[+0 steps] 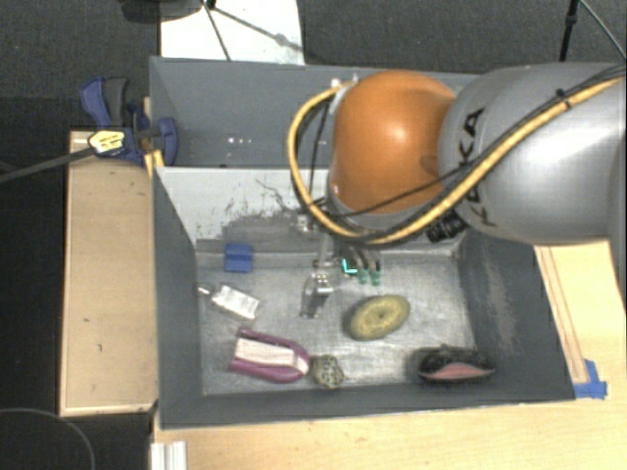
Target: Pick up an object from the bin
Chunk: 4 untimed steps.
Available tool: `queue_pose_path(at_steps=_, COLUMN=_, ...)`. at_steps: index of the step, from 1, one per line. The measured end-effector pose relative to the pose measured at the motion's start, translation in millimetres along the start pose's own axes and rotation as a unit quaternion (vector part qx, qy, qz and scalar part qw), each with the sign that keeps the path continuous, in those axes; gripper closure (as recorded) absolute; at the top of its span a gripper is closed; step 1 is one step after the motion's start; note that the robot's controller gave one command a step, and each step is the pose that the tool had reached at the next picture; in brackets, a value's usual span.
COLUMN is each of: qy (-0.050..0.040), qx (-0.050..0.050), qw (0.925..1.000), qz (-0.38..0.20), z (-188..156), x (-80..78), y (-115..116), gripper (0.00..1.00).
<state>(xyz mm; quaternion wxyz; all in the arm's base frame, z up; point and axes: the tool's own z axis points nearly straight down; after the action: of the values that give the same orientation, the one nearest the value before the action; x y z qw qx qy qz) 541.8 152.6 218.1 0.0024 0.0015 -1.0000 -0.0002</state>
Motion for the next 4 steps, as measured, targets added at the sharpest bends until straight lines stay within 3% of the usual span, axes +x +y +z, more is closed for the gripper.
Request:
queue_pose_path(at_steps=1, qy=-0.0021, qx=0.002, qw=0.9999, qz=-0.015, z=29.7, x=-11.5, y=-90.7, gripper=0.0)
queue_pose_path(at_steps=2, qy=0.0007, qx=0.001, qw=0.9967, qz=-0.081, z=118.7, x=25.2, y=-138.9, gripper=0.0)
queue_pose_path(at_steps=3, qy=-0.0047, qx=0.001, qw=0.9923, qz=-0.124, z=147.2, x=-6.7, y=-175.9, gripper=0.0)
queue_pose_path(at_steps=4, qy=-0.0033, qx=0.001, qw=0.9925, qz=-0.122, z=145.5, x=-6.3, y=-174.8, gripper=1.0)
